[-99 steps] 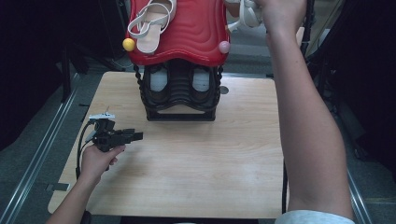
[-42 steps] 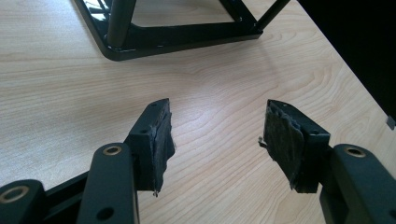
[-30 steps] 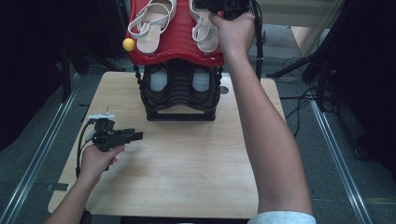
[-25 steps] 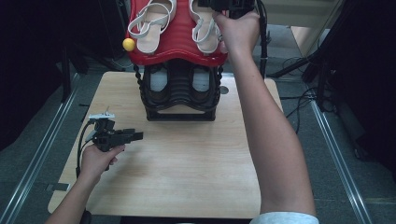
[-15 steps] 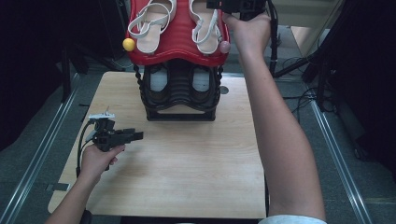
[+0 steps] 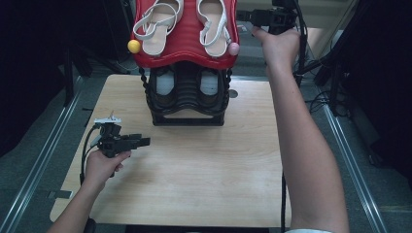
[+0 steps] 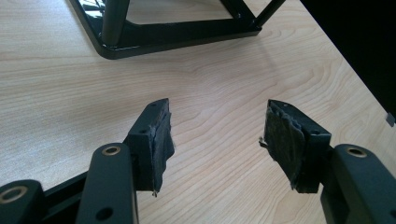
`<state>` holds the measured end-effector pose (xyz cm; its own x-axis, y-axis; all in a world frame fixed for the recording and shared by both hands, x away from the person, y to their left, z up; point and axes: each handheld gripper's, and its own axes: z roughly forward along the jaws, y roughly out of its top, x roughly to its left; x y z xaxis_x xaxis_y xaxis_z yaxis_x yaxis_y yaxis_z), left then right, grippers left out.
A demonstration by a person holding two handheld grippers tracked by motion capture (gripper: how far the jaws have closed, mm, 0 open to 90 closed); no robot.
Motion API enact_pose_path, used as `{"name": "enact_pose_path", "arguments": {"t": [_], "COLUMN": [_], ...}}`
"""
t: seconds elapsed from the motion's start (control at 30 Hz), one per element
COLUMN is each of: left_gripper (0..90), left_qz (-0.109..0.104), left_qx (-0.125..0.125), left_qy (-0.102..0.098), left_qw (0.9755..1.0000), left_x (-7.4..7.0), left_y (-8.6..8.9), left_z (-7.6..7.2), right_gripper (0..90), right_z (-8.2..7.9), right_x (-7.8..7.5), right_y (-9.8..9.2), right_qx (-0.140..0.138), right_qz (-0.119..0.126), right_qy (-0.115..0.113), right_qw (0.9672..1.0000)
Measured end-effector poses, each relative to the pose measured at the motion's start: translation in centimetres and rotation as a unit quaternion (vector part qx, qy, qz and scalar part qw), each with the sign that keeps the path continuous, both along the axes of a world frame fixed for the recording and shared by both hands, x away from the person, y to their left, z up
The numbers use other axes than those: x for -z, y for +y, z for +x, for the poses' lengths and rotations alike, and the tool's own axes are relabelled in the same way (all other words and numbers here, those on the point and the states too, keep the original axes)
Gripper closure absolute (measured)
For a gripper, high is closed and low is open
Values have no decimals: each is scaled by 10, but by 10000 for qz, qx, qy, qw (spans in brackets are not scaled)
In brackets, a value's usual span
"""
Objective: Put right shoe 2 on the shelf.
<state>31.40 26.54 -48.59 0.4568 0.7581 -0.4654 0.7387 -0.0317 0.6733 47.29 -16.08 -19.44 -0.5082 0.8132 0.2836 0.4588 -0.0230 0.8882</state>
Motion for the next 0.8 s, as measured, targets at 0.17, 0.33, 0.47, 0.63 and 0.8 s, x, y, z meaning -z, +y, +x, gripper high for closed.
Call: {"name": "enact_pose_path", "arguments": {"t": [0.17,0.33,0.47,0.63,0.8], "left_gripper": [417,417,416,416,416], "left_qz": [5,25,17,13,14], "left_qx": [-1,12,-25,-31,-33], "left_qy": [20,27,19,19,16], "left_qw": [10000,10000,10000,10000,10000], "left_x": [0,0,0,0,1], "left_y": [0,0,0,0,0], "left_z": [1,2,2,2,2], "right_gripper": [445,445,445,445,440], "right_z": [0,-3,-11,-20,-30], "right_x": [10,26,38,55,72], "right_y": [-20,-34,-42,-51,-55], "right_qx": [89,140,162,84,33], "right_qz": [13,15,-131,-51,41], "right_qy": [73,144,85,243,325], "right_qw": [9999,9998,9997,9997,9995]}}
